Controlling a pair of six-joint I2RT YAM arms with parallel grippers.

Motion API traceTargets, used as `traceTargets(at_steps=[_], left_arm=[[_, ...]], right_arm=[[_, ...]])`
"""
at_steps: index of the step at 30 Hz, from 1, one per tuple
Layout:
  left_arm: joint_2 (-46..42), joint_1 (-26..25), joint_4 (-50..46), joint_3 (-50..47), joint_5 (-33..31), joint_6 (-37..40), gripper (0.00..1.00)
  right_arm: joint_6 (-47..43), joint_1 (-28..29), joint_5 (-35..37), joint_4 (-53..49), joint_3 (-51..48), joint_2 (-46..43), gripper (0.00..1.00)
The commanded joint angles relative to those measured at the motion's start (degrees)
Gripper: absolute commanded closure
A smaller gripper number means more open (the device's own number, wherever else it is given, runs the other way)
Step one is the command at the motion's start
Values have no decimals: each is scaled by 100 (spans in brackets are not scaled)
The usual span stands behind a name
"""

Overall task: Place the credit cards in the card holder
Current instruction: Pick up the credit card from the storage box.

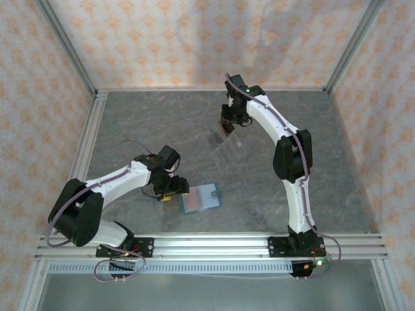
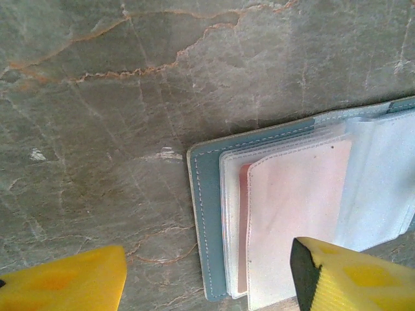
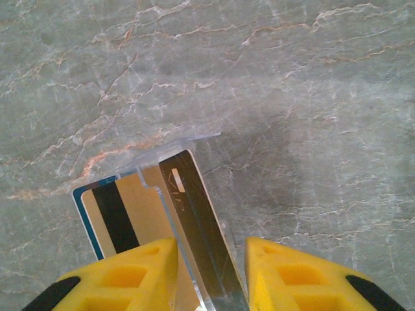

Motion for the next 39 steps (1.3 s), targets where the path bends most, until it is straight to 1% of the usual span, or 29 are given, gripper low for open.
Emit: traceTargets(at_steps=[1,3,6,8,10,14,17,22,25,27,30,32,33,37,39], left_arm=[[-110,-25,-2,-40,-116,44,31],[-118,-19,4,-41,-119,27,31],[-136,-27,20,-66,-119,-7,32],[-153,-23,33,-93,-124,-17,32],[-179,-30,44,-129,-122,-34,32],[-228,-25,44,-172,-137,-52,32],[-274,-23,-2,-178,-152,-31,32],[-459,-21,-253,-54,-291,161,31],[-576,-19,-307,-9,-266,245,30],[-620,-19,-267,-22,-180,277,30],[-619,-96,-91,-28,124,307,30],[-535,-227,-96,24,64,299,30],[-456,-277,-94,46,39,284,30],[-122,-483,48,71,-41,155,32],[-4,-562,54,124,-141,133,32]], right_arm=[[-108,-30,-277,-232,180,82,72],[-119,-33,-285,-223,176,55,75],[-150,-32,-249,-275,196,33,83],[-172,-34,-244,-293,193,12,85],[-196,-27,-256,-315,184,-6,89],[-257,-26,-272,-363,179,-32,99],[-342,-29,-236,-418,254,-59,100],[-468,-26,-182,-762,737,-124,100],[-495,-26,-133,-855,929,-293,100],[-499,-22,-157,-920,1037,-416,100],[-410,-5,-289,-940,985,-751,100],[-329,39,-425,-749,570,-1151,100],[-269,96,-521,-524,209,-1436,100],[3,300,-990,511,-1636,-2568,100],[151,411,-1105,930,-2441,-3076,100]])
